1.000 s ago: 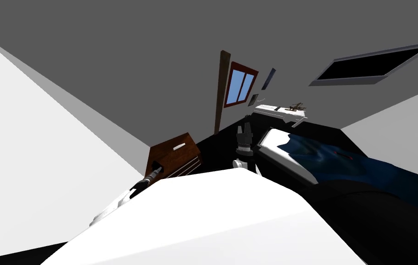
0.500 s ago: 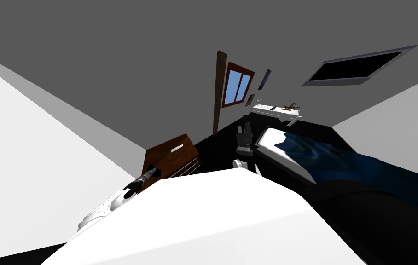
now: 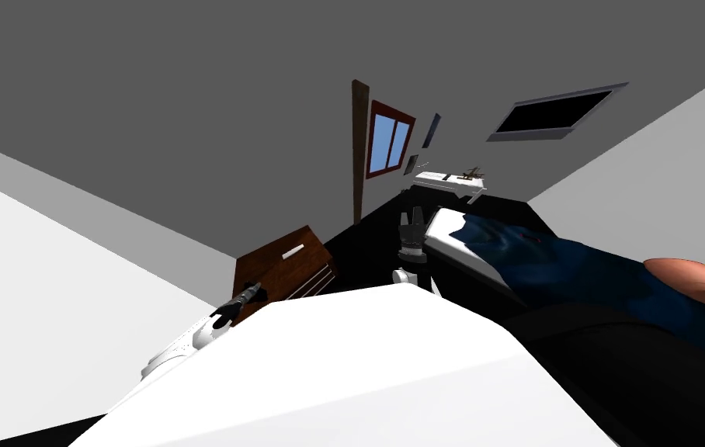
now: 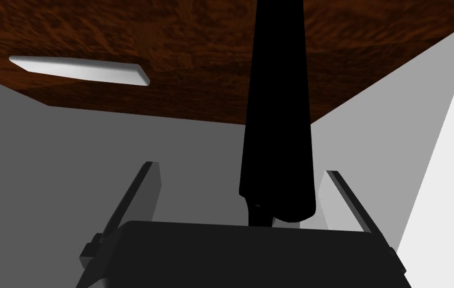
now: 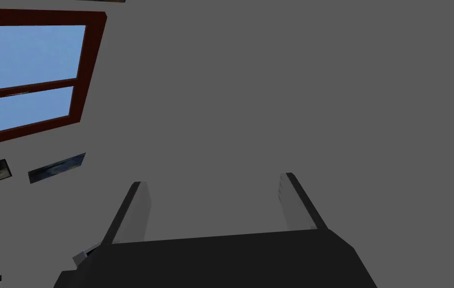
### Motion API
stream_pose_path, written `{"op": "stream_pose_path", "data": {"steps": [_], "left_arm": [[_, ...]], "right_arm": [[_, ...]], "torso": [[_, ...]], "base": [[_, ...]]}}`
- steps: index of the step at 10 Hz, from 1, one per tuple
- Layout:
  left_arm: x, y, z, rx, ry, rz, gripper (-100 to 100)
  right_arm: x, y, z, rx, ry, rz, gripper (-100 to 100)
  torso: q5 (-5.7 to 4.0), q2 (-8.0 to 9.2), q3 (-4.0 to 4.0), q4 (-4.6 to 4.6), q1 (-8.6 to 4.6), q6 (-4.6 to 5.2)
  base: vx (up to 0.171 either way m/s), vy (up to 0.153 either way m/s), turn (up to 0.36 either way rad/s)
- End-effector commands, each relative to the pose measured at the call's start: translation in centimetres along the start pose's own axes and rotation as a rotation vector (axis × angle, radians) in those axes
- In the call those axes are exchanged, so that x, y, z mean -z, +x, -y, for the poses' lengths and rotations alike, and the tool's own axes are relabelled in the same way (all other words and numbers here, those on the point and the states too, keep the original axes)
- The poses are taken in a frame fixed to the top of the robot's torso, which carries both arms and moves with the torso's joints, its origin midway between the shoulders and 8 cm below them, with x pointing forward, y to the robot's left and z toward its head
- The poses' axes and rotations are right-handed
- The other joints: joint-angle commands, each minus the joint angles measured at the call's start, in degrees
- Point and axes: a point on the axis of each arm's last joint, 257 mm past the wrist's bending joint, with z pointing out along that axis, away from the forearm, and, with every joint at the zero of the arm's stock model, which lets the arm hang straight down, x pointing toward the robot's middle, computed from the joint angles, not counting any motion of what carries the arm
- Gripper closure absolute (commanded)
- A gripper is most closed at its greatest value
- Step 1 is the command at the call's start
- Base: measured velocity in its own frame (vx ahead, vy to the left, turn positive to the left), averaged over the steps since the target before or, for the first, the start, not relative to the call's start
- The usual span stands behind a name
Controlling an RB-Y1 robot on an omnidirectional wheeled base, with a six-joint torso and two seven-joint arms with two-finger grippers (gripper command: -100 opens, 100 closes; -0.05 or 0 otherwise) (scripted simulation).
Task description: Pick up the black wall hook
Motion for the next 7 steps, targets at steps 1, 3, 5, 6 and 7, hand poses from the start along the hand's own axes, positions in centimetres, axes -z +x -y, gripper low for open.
{"op": "stream_pose_path", "data": {"steps": [1, 3, 5, 6, 7], "left_arm": [[-0.6, -0.1, -0.6, 0.023, -0.03, 0.002, -100], [-1.2, -0.3, -1.2, 0.053, -0.063, 0.004, -100], [-1.7, -0.3, -1.6, 0.083, -0.096, 0.003, -100], [-1.9, -0.2, -1.8, 0.098, -0.111, 0.002, -100], [-1.7, -0.3, -1.8, 0.087, -0.102, 0.003, -100]], "right_arm": [[0.0, 0.0, 0.0, 0.0, 0.0, 0.0, 0], [0.0, 0.0, 0.0, 0.0, 0.0, 0.0, 0], [0.0, 0.0, 0.0, 0.0, 0.0, 0.0, 0], [0.0, 0.0, 0.0, 0.0, 0.0, 0.0, 0], [0.0, 0.0, 0.0, 0.0, 0.0, 0.0, 0]], "torso": [[0.0, 0.0, 0.0, 0.0, 0.0, 0.0], [0.08, -0.04, -0.02, -0.02, 0.2, -0.01], [0.17, -0.3, -0.18, -0.08, 0.31, 0.0], [0.23, -0.36, -0.21, -0.09, 0.31, 0.07], [0.3, -0.34, -0.21, -0.09, 0.37, 0.12]], "base": [[-0.18, 0.063, -0.208], [-0.142, 0.038, -0.236], [-0.11, 0.02, -0.206], [-0.138, 0.022, -0.247], [-0.066, 0.014, -0.053]]}}
